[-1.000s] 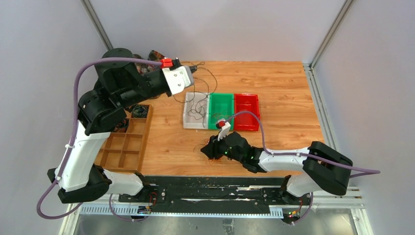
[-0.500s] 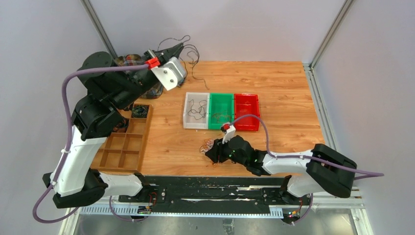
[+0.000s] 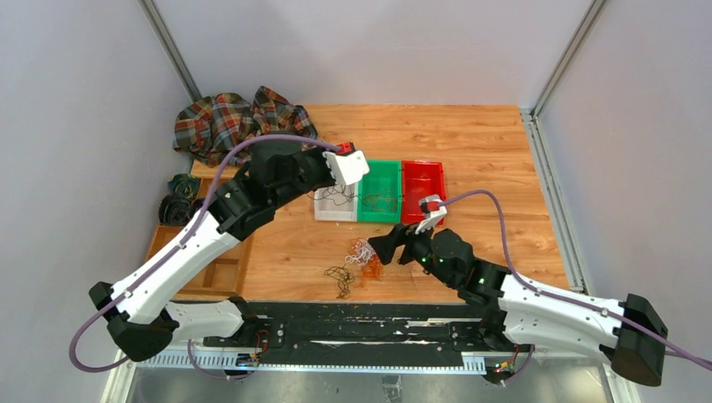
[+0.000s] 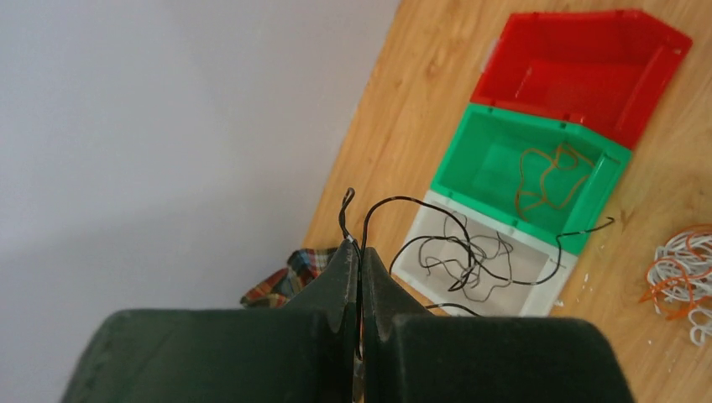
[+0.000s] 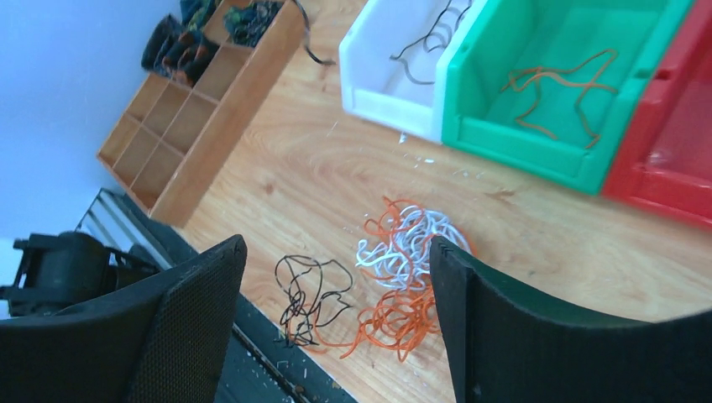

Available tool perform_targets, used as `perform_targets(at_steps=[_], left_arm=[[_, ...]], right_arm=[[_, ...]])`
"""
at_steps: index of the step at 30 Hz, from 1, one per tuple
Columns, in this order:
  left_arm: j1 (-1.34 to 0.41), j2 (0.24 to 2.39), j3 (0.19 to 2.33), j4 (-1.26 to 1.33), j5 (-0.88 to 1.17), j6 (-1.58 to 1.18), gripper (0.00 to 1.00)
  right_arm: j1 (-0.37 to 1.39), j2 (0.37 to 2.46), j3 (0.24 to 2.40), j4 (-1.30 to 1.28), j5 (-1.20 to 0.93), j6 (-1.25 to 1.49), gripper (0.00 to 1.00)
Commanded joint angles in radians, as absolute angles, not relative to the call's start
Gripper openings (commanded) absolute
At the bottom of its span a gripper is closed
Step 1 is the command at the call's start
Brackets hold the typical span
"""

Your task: Untangle the cables

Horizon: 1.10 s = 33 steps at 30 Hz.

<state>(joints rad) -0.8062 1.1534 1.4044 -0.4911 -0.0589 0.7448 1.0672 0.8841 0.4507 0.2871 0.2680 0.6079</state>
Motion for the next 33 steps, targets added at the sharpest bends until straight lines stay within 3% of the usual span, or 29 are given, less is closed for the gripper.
perform_targets(at_steps=[1,15,33], left_arm=[[-0.796,1.149,1.334,-0.377,-0.132,0.744,0.00],[-0.684,1.318,1.159,-0.199,-0.161,0.891,0.00],[-0.601,1.567,1.199,-0.062,-0.136,0.983,0.00]], right_arm=[[1.080,0.787,0.433,0.189,0.424,0.574,0.80],[1.068,0.666,0.397,0.107,0.547,0.558,0.79],[1.043,0.624,0.358,0.083,0.565,0.569,0.79]])
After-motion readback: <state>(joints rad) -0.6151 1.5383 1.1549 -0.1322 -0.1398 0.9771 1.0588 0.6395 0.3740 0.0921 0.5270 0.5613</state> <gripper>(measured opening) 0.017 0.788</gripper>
